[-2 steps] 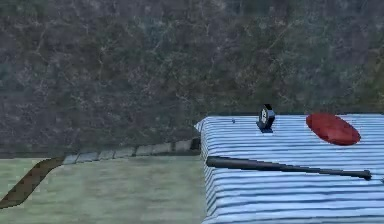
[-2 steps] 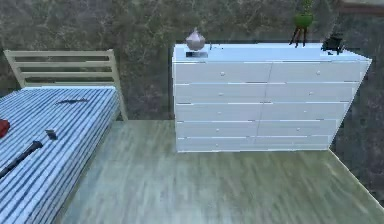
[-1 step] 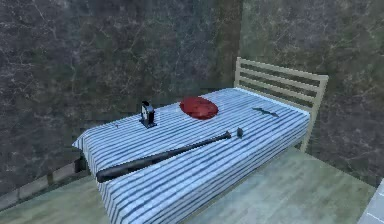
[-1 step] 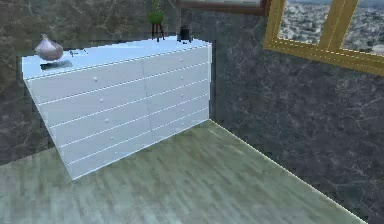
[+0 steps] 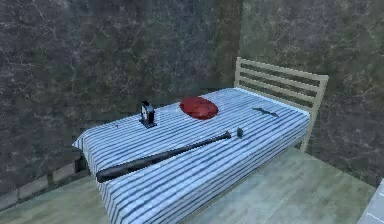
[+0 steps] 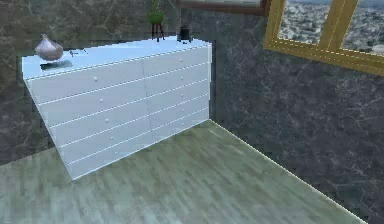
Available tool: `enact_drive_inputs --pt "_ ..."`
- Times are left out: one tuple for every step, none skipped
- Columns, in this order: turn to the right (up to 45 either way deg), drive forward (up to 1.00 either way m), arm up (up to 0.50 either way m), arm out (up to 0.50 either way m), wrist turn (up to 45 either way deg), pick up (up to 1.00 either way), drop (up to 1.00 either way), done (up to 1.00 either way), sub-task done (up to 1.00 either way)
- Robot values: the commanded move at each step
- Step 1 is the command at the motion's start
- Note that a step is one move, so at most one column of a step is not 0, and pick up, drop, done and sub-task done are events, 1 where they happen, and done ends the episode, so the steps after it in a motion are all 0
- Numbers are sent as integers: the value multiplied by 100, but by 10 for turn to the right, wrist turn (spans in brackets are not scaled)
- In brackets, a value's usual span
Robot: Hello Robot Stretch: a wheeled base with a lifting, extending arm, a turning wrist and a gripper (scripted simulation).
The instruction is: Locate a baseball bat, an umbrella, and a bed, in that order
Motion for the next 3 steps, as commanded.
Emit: enact_drive_inputs --pt "-450 0 0 0 0 0 0 0 0" --pt "-450 0 0 0 0 0 0 0 0" --pt "-450 0 0 0 0 0 0 0 0"
